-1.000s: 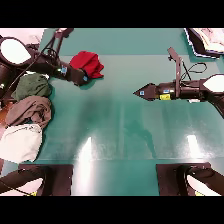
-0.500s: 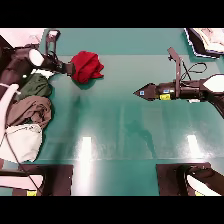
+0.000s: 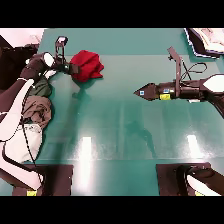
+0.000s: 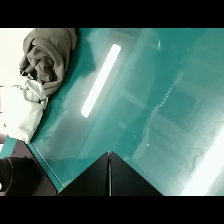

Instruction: Fold the shirts.

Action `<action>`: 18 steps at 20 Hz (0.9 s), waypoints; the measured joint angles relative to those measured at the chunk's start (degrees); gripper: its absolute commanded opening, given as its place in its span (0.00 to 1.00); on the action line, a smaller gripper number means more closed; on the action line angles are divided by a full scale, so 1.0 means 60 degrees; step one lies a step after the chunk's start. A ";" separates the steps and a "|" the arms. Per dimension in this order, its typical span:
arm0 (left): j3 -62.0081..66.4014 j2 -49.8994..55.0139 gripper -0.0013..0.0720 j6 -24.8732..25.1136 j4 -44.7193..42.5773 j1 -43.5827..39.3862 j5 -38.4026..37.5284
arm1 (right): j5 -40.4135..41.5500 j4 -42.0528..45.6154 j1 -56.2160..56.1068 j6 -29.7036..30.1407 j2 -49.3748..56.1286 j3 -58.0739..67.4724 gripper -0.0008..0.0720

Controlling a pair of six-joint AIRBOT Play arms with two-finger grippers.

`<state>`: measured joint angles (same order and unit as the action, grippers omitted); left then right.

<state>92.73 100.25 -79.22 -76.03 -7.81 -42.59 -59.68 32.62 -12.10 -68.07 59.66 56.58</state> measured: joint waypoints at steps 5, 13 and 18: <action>0.2229 -0.0514 0.05 0.0470 0.0616 -0.0015 -0.1439 | 0.0011 0.0058 0.0291 0.0004 -0.0018 0.0973 0.04; 0.4291 -0.3391 0.05 0.3271 0.6029 -0.0506 -0.3406 | -0.0007 0.0087 0.1923 0.0033 -0.0025 0.3544 0.04; 0.3628 -0.4084 0.05 0.3588 0.6732 -0.1545 -0.4758 | -0.0503 0.0091 0.2499 0.0033 -0.0029 0.4193 0.04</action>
<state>114.50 75.75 -57.69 -35.64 -17.08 -71.13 -62.70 33.17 2.90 -67.88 59.48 81.73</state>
